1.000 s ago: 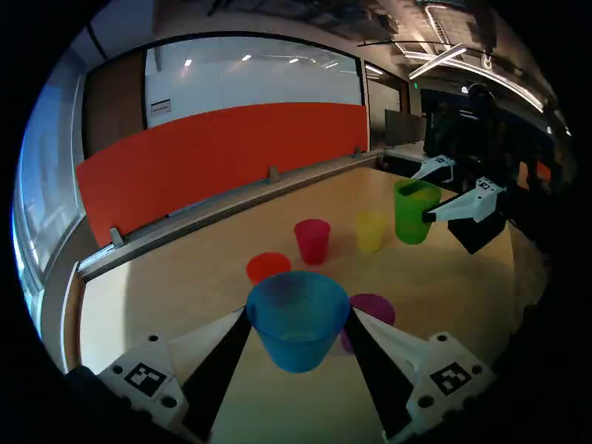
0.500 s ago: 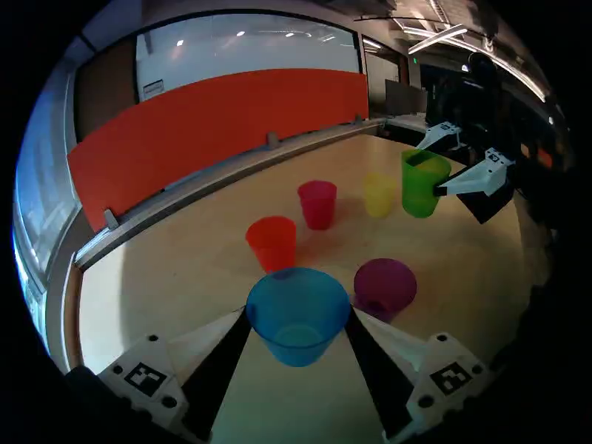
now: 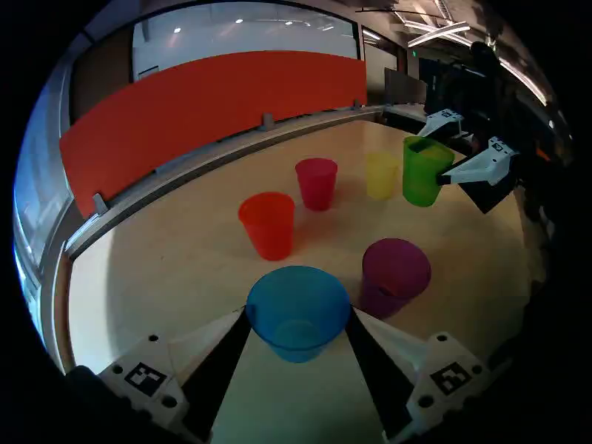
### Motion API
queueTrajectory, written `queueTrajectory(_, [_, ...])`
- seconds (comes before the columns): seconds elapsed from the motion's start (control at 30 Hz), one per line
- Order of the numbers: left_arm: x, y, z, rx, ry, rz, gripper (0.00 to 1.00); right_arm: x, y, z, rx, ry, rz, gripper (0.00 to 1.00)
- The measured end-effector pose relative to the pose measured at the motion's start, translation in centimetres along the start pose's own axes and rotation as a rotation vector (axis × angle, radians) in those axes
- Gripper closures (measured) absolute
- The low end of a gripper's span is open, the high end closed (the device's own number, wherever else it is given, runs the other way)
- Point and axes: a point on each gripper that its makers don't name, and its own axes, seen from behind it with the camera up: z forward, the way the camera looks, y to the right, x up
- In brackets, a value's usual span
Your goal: Pour water
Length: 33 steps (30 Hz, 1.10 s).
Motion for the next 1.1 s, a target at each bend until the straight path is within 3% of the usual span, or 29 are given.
queueTrajectory(0.47, [-1.1,0.0,1.3,-0.013,-0.010,-0.021,0.12,-0.4,0.1,0.7,0.001,-0.013,0.002,0.09])
queueTrajectory(0.83, [-2.1,0.1,1.2,-0.019,-0.022,-0.032,0.12,-1.8,0.2,1.0,-0.002,-0.036,0.005,0.09])
queueTrajectory(1.1, [-3.0,0.6,1.1,-0.033,-0.046,-0.040,0.02,-3.4,0.4,1.5,-0.008,-0.058,0.024,0.09])
